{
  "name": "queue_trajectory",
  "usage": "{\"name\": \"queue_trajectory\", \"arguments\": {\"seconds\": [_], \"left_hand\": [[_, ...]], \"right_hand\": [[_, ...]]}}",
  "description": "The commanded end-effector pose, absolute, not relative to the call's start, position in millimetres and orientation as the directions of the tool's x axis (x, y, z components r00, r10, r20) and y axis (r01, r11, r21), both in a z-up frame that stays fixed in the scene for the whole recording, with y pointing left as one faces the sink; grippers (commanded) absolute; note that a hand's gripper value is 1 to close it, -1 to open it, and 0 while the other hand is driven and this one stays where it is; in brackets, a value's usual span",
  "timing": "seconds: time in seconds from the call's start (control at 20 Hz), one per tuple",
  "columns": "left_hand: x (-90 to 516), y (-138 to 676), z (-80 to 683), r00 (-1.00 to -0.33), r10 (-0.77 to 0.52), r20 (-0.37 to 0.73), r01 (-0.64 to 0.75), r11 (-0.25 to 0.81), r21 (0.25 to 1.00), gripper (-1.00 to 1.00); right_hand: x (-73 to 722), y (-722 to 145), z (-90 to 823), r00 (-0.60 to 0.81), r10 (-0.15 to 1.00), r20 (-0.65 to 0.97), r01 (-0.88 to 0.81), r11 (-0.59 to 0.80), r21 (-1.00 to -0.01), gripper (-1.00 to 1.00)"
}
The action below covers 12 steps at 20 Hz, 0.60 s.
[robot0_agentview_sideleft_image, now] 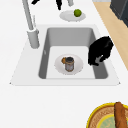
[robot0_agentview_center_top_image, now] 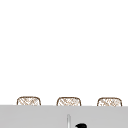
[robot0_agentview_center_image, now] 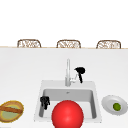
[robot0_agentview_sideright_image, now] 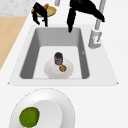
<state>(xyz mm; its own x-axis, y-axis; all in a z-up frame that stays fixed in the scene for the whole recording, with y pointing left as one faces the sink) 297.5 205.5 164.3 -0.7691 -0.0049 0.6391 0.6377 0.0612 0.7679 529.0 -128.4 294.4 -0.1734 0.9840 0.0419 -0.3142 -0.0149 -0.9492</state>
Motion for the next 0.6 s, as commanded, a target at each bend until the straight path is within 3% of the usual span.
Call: {"name": "queue_trajectory", "arguments": {"seconds": [0.0, 0.55], "left_hand": [[297.5, 205.5, 164.3, -0.769, -0.005, 0.639, 0.638, 0.061, 0.768, 0.00], [297.5, 205.5, 164.3, -0.769, -0.005, 0.639, 0.638, 0.061, 0.768, 0.00]], "right_hand": [[544.0, -114.4, 282.1, -0.171, 0.985, -0.002, -0.407, -0.073, -0.910, -1.00], [571.1, -91.2, 271.4, -0.151, 0.988, 0.006, -0.623, -0.090, -0.777, -1.00]]}}
